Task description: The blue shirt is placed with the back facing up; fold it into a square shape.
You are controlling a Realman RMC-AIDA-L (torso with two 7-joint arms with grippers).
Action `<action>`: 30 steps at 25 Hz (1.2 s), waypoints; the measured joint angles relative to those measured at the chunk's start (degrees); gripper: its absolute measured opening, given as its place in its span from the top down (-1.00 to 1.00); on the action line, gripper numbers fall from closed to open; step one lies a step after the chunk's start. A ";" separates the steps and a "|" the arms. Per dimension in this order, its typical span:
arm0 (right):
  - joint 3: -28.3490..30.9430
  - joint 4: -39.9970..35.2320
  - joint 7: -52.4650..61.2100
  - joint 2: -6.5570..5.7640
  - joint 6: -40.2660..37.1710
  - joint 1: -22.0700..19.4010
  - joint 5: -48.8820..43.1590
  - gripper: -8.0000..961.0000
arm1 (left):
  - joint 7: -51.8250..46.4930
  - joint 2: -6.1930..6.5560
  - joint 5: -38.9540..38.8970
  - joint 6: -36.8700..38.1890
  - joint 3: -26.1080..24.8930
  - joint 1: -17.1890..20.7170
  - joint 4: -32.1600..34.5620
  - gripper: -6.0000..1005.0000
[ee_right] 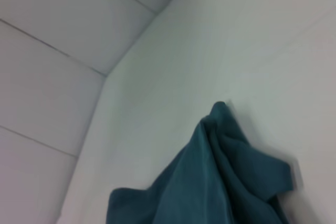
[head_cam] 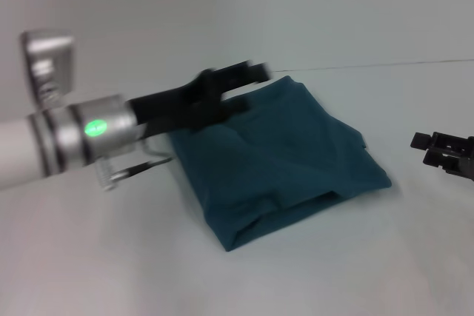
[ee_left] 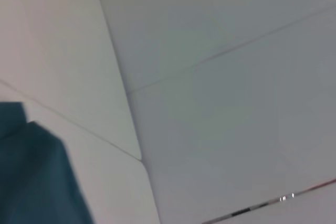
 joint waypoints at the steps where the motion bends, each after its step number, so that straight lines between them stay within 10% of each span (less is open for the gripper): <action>1: -0.01 -0.16 0.52 -0.25 -0.06 0.35 -1.03 -0.46 | -1.05 0.65 -0.01 1.35 0.00 1.29 0.23 -0.38; 12: -0.10 -4.78 12.91 -5.37 -2.85 11.91 -20.33 -0.46 | -4.34 4.20 5.85 17.91 -2.66 12.33 5.52 -0.57; 30: -8.74 -3.09 24.88 0.41 10.37 26.61 -37.27 -0.46 | -2.26 2.93 13.95 20.05 -12.12 17.79 6.58 -0.57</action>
